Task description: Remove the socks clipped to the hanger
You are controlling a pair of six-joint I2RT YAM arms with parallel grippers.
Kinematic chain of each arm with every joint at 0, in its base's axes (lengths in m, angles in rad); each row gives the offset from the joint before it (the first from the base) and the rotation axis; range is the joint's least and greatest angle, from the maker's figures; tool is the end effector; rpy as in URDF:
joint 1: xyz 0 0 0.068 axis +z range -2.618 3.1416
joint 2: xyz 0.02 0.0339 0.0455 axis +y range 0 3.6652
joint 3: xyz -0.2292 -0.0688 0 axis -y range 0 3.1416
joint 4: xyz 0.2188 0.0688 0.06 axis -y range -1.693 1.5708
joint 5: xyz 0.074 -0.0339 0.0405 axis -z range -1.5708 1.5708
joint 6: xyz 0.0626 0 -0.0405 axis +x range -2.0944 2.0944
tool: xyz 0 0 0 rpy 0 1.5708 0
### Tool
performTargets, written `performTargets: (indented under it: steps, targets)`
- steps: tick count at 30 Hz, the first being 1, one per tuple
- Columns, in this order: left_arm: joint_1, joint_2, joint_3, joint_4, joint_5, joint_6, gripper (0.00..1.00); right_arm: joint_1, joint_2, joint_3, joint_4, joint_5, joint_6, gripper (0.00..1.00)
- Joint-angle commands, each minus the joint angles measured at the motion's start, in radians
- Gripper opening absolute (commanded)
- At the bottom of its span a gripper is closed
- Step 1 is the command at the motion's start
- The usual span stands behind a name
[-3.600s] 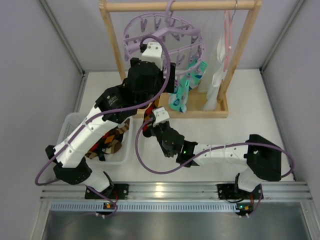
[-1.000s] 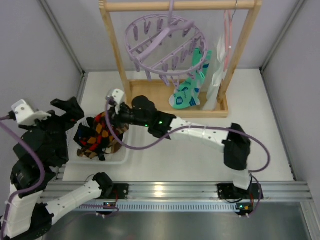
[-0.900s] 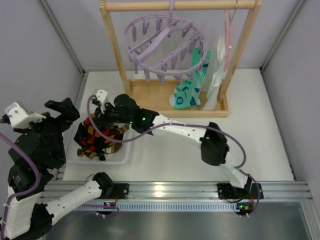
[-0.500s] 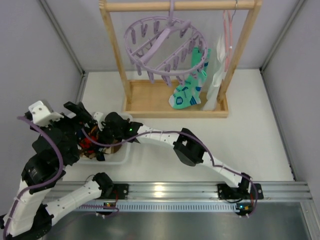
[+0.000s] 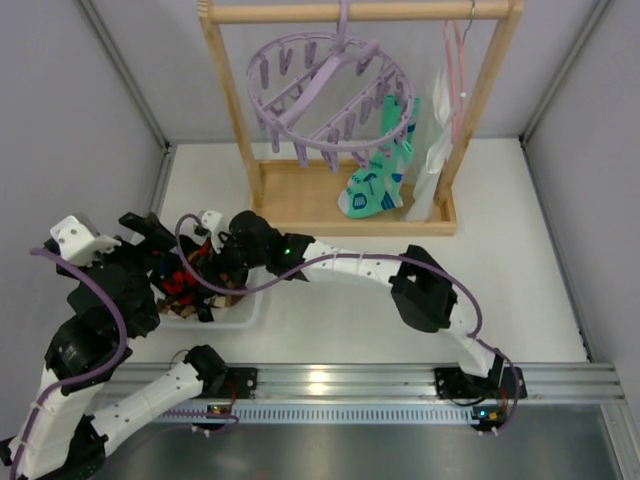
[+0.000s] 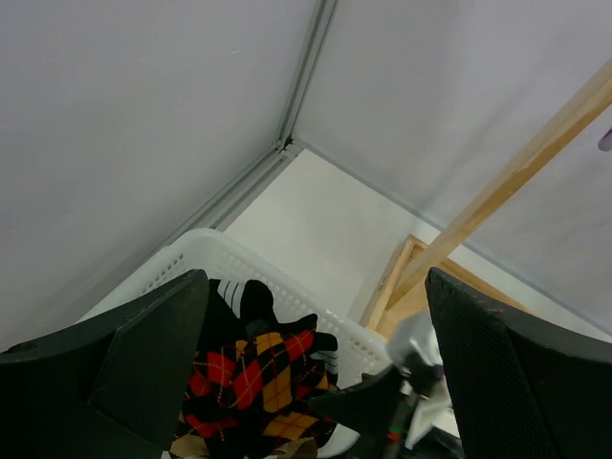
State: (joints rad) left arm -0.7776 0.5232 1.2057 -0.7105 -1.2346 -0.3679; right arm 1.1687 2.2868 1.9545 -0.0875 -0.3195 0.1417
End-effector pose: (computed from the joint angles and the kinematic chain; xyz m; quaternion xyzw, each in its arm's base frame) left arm 0.0757 0.0084 0.4099 -0.2762 0.6545 0.0407 0.7027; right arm 0.1849 0.4850 0.2174 -0.4823 0.6789 0.4332 0.3447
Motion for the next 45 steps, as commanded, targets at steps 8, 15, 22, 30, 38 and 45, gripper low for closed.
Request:
performTargets:
  steps: [8, 15, 22, 30, 38, 45]
  targets:
    - [0.100, 0.070, -0.015, 0.026, 0.128, 0.007, 0.98, -0.040, -0.495, -0.440, 0.208, 0.117, 0.002, 0.80]
    - [0.100, 0.161, -0.073, 0.019, 0.392, 0.089, 0.98, -0.155, -1.029, -1.094, 0.316, 0.387, 0.107, 0.81]
    - [0.103, 0.155, -0.139, 0.016, 0.582, 0.043, 0.98, -0.375, -1.287, -1.263, 0.175, 0.588, 0.044, 0.81]
    - [0.103, 0.140, -0.244, 0.014, 0.636, 0.029, 0.98, -0.616, -1.175, -1.162, 0.182, 0.474, -0.039, 0.74]
    - [0.103, 0.146, -0.255, 0.016, 0.644, 0.017, 0.98, -0.693, -0.976, -1.057, 0.288, 0.410, -0.076, 0.65]
    - [0.103, 0.153, -0.247, 0.017, 0.653, 0.014, 0.98, -0.707, -0.834, -1.013, 0.410, 0.357, -0.106, 0.56]
